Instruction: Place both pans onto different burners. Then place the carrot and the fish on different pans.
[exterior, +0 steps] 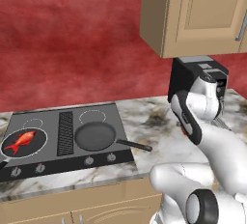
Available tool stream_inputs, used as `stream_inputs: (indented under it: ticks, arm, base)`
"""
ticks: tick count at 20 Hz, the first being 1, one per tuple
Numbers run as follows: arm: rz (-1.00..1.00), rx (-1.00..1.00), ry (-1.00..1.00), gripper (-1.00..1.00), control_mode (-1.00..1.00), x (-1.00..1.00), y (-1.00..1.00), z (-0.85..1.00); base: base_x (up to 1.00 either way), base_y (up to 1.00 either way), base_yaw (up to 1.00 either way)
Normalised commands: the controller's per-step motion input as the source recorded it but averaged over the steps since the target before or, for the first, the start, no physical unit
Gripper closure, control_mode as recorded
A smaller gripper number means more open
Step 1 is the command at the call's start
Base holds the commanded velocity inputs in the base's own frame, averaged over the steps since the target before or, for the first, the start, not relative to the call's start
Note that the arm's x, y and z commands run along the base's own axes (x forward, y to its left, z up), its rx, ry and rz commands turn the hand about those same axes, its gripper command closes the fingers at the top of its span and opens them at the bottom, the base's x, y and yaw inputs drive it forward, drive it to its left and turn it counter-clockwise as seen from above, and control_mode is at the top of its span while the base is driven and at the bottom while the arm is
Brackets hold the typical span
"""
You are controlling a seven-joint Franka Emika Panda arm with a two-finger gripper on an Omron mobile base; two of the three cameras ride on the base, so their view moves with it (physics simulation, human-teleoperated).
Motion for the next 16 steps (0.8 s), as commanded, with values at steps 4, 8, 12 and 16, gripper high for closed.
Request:
stream_inputs:
  ticks: [4,8,12,16]
  arm:
    - [0.06,-0.03,-0.09,1.00,-1.00,-0.41,0.63,0.35]
    - [0.10,-0.03,-0.21,1.00,-1.00,-0.36,0.71,0.10]
    - [0.07,0.00,-0.18,1.00,-1.00,-0.05,0.67,0.19]
    - [0.05,0.00,-0.11,1.00,-1.00,0.00,0.62,0.33]
  base:
    - [0.00,0.00,0.00]
    - [0.00,0.00,0.00]
    - [0.00,0.00,0.00]
    - [0.00,0.00,0.00]
